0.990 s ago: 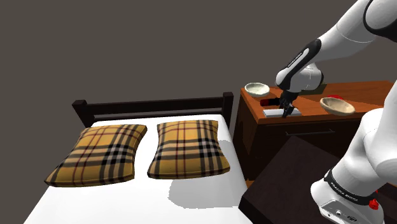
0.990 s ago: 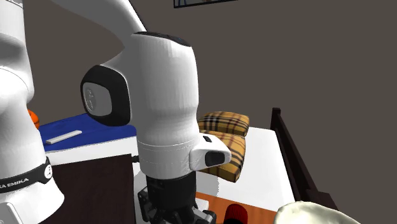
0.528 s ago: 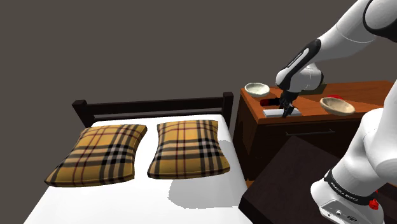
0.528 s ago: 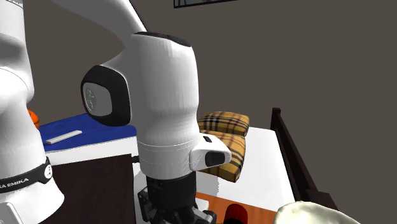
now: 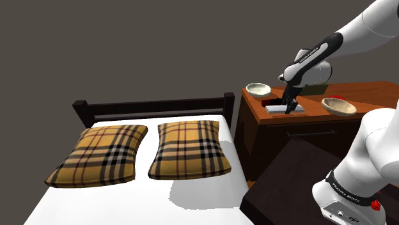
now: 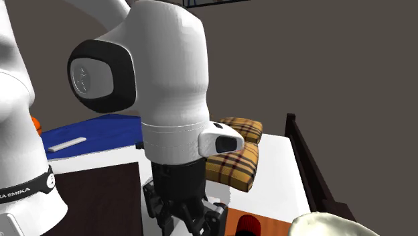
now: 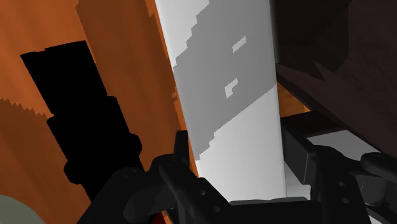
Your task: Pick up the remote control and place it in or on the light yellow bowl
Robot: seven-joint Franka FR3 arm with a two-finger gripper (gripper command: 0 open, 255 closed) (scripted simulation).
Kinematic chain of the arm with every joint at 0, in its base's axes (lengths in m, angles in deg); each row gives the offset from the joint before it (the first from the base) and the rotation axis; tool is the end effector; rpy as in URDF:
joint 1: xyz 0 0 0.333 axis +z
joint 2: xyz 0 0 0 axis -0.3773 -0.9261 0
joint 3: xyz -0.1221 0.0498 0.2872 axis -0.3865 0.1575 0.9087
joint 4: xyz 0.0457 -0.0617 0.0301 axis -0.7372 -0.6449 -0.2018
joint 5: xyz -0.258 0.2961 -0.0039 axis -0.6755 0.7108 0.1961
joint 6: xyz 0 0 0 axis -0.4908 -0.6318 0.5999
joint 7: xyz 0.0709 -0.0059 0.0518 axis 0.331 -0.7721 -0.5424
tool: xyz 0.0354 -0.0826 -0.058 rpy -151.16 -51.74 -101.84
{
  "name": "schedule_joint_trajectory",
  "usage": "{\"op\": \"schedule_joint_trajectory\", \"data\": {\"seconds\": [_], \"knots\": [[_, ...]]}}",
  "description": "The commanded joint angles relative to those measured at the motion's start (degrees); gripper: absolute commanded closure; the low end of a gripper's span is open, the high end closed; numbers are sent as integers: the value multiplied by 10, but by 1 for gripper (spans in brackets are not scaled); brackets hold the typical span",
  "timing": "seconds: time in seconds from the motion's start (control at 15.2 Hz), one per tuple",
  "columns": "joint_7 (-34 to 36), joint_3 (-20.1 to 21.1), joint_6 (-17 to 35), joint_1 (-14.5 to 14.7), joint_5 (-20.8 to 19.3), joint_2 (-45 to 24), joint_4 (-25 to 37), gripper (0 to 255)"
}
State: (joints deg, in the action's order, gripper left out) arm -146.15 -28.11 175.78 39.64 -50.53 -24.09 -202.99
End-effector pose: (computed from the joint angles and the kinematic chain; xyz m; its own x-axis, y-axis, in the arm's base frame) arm 0.3501 -0.2881 0.2716 0.7549 0.6559 0.0031 0.6557 -0.7548 0.0200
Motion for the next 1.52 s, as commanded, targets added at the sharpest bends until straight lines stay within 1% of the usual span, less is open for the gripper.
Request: {"op": "schedule_joint_trajectory", "data": {"seconds": [0.0, 0.2, 0.46, 0.79, 0.99, 1.06, 1.19, 1.32, 1.39, 1.45], "knots": [[25, -1, -17, -3, -36, 23, 4, 255], [59, 8, -46, -14, -82, 59, 10, 255], [90, 25, -86, -31, -124, 100, 20, 255], [114, 49, -136, -48, -155, 142, 35, 255], [124, 62, -165, -57, -166, 163, 46, 255], [124, 63, -166, -57, -167, 164, 46, 255], [90, 35, -160, -21, -111, 105, 90, 255], [45, 10, -159, 9, -41, 38, 137, 255], [19, 2, -162, 19, -1, 2, 161, 255], [-7, -1, -168, 21, 40, -36, 187, 255]]}}
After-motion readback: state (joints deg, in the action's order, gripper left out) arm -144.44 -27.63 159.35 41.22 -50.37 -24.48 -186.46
